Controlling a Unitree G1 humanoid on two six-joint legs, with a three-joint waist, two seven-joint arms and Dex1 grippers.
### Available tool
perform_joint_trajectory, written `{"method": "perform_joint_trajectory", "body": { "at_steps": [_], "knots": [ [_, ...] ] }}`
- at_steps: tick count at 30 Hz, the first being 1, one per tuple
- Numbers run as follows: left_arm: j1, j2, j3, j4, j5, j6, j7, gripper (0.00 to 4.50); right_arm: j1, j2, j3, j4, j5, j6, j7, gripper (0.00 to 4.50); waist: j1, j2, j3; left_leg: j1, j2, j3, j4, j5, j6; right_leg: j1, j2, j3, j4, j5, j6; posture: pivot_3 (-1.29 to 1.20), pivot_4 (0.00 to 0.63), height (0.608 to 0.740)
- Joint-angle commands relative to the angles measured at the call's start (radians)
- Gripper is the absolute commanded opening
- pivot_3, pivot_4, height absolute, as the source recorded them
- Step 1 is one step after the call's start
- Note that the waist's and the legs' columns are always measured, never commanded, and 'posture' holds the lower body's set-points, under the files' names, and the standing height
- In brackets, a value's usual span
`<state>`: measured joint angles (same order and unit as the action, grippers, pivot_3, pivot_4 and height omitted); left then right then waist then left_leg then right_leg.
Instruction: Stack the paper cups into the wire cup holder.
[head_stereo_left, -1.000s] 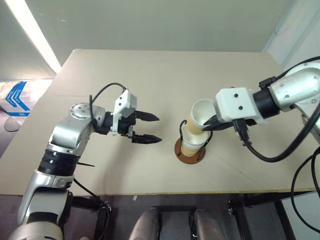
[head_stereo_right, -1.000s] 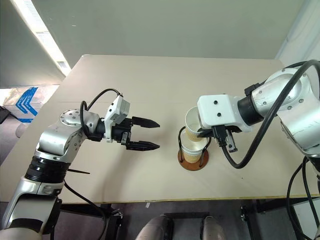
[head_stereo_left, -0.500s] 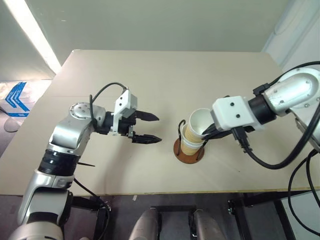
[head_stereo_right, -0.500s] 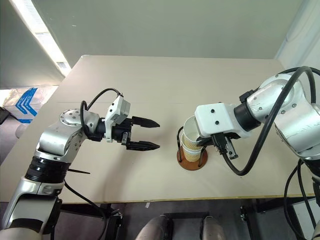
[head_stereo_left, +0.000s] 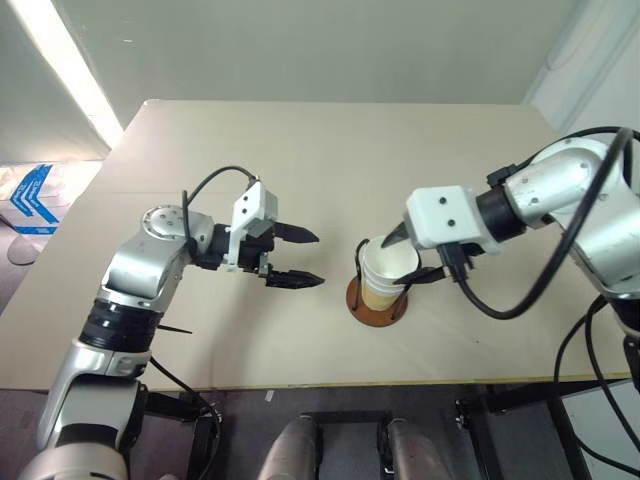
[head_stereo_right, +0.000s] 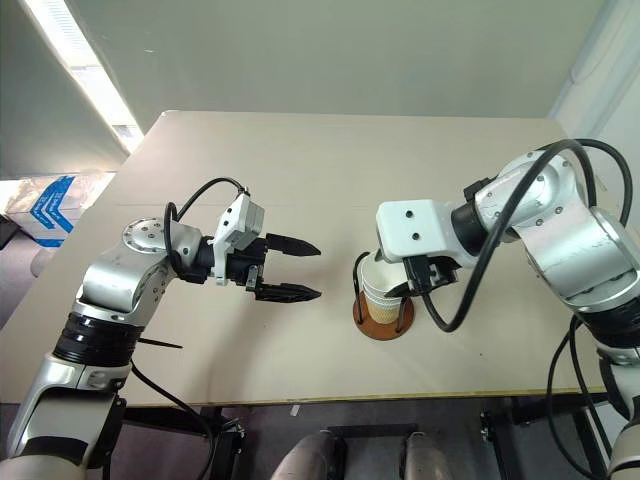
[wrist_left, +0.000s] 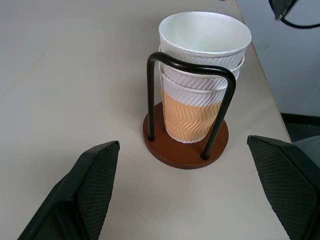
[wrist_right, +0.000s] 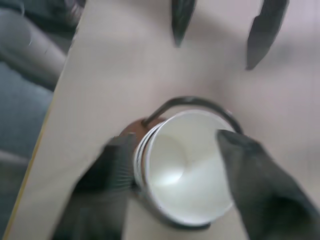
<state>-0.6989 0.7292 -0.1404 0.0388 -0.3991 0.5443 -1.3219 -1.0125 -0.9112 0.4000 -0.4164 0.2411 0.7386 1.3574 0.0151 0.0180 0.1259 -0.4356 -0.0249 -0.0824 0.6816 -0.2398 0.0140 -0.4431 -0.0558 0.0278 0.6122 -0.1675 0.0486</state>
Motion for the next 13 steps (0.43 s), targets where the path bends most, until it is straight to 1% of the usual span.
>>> {"method": "perform_joint_trajectory", "body": {
  "at_steps": [1,7,9,11,13],
  "knots": [
    [0.004,0.001,0.017,-0.035,0.004,-0.005,0.029,4.5,0.023,-0.009,-0.177,-0.017,0.069,0.11,-0.081,3.46,0.003,0.0,0.0,0.0,0.0,0.0,0.0,0.0,0.0,0.0,0.0,0.0,0.0,0.0,0.0,0.0,0.15,0.74],
    [0.006,-0.018,0.059,-0.028,0.0,0.006,0.118,4.5,0.191,-0.03,-0.434,-0.048,0.146,0.257,-0.228,3.46,0.008,0.0,0.0,0.0,0.0,0.001,0.0,0.0,-0.001,0.001,0.0,0.0,-0.001,0.0,0.0,0.0,0.15,0.74],
    [0.007,-0.029,0.08,-0.023,-0.004,0.012,0.157,4.5,0.259,-0.019,-0.537,-0.038,0.156,0.292,-0.297,3.46,0.008,0.0,0.0,0.0,0.0,0.001,0.0,0.001,-0.001,0.001,0.0,0.0,-0.001,0.0,0.001,0.0,0.15,0.74],
    [0.012,-0.046,0.103,-0.023,-0.002,0.013,0.209,4.5,0.35,0.01,-0.632,-0.014,0.145,0.303,-0.379,3.46,0.009,-0.001,0.0,0.0,0.0,0.001,0.0,0.001,-0.002,0.001,0.0,0.0,0.0,0.002,0.003,0.0,0.15,0.74],
    [0.018,-0.064,0.123,-0.024,-0.002,0.012,0.254,4.5,0.432,0.033,-0.683,0.013,0.122,0.27,-0.451,3.46,0.009,-0.001,0.0,0.001,0.001,0.001,0.0,0.001,-0.002,0.002,0.0,0.0,-0.001,0.004,0.007,0.0,0.15,0.74]
  ]
}}
